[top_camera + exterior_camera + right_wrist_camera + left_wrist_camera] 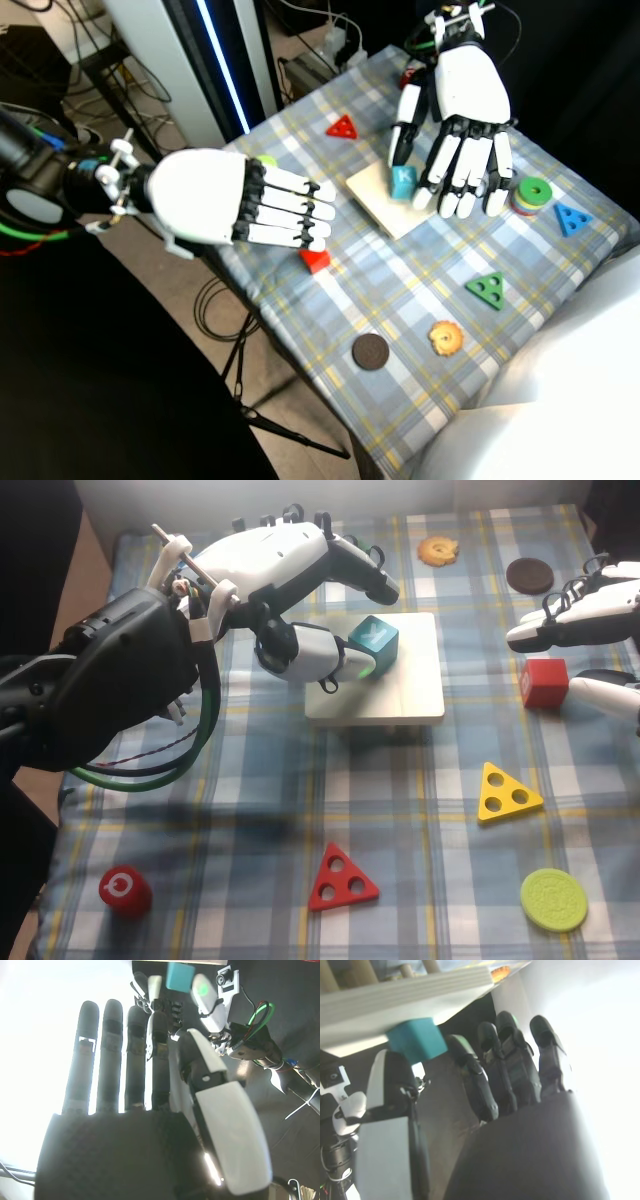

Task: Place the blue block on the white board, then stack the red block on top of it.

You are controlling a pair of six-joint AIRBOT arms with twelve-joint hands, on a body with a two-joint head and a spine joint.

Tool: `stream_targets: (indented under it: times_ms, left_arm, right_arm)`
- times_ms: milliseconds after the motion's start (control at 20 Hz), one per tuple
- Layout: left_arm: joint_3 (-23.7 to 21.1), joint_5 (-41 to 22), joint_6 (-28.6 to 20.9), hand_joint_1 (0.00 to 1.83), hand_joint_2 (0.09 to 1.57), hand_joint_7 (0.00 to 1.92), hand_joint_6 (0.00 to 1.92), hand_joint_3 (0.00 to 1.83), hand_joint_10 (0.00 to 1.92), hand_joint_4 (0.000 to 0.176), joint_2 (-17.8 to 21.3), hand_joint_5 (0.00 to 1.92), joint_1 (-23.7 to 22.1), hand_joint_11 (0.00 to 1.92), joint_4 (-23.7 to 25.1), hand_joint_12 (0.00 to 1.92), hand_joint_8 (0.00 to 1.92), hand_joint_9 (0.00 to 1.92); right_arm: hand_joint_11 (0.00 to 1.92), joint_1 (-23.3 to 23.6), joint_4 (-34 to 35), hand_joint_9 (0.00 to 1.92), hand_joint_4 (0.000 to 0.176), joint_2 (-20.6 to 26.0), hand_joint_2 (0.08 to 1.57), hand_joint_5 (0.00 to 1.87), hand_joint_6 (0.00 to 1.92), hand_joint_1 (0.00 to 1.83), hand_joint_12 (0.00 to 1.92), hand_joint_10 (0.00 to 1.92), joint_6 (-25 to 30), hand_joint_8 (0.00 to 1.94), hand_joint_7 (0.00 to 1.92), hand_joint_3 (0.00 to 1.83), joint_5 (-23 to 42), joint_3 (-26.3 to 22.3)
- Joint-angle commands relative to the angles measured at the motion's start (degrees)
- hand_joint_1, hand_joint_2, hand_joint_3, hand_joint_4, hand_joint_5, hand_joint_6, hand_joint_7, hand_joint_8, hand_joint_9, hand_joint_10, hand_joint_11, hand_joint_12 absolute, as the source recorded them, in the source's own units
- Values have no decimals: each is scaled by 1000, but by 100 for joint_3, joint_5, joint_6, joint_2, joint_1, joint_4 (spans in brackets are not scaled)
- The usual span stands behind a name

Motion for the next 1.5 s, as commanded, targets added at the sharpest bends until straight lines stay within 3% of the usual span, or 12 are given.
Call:
stream_targets:
  times_ms: [0,300,350,400,550,600,650,700,750,1000,1050,1450]
  left_arm:
    - [-19,-562,-21,999,1053,562,0,0,0,92,21,714,-13,0,113,519,0,487]
    - [-484,-1075,-564,895,1032,473,0,0,0,120,449,497,192,5,399,510,0,421]
    - [-573,-1266,-1106,866,974,381,1,0,0,162,611,379,268,0,616,411,0,371]
    - [-627,-1415,-1455,851,960,302,0,0,0,173,704,272,311,0,743,272,0,312]
    - [-887,-2017,-2274,823,929,184,0,0,0,176,1111,176,478,0,1061,139,0,211]
    - [-1031,-2293,-2409,781,907,148,0,0,0,176,1285,125,579,6,1112,140,0,195]
    - [-1265,-2657,-2505,774,895,119,0,9,0,176,1550,82,768,1,1165,279,0,152]
    - [-1347,-2777,-2529,774,895,119,0,9,0,176,1635,82,835,1,1184,279,0,152]
    - [-1548,-3042,-2567,731,913,108,1,2,0,176,1823,84,992,0,1227,496,0,147]
    - [-2131,-4082,-2580,688,916,135,7,0,2,176,2321,103,1557,0,1258,399,6,127]
    - [-2210,-4201,-2580,777,902,153,7,0,2,163,2380,122,1666,0,1262,411,6,124]
    - [-2300,-4262,-2630,742,908,192,3,3,8,136,2460,141,1938,0,1120,525,3,188]
  right_arm:
    - [373,24,125,674,0,-4,1401,654,1,745,667,3,39,2,702,0,707,0]
    - [231,25,305,531,0,-19,1363,537,0,708,632,0,-34,0,563,0,629,60]
    - [105,35,375,447,15,-60,1253,466,0,748,735,0,-91,0,484,1,523,116]
    - [104,61,393,441,20,-94,1193,441,0,734,750,0,-101,0,471,0,431,169]
    - [115,260,393,418,20,-186,1098,412,0,730,725,0,-293,0,430,0,-57,300]
    - [116,348,394,417,37,-234,1049,402,0,709,775,0,-400,0,412,0,-274,357]
    - [28,456,394,415,65,-316,985,381,1,717,1074,3,-499,1,380,1,-566,457]
    - [28,485,394,415,65,-349,985,381,1,717,1074,3,-516,1,380,1,-640,491]
    - [0,539,394,409,44,-419,959,384,3,757,1109,1,-541,0,366,0,-815,576]
    - [24,681,496,467,24,-613,981,537,10,931,1069,11,-801,8,464,1,-1273,777]
    - [78,704,496,545,8,-650,1025,658,6,880,1104,15,-808,7,553,2,-1337,823]
    - [174,858,493,689,0,-789,1094,843,13,812,1144,29,-895,17,709,4,-1566,982]
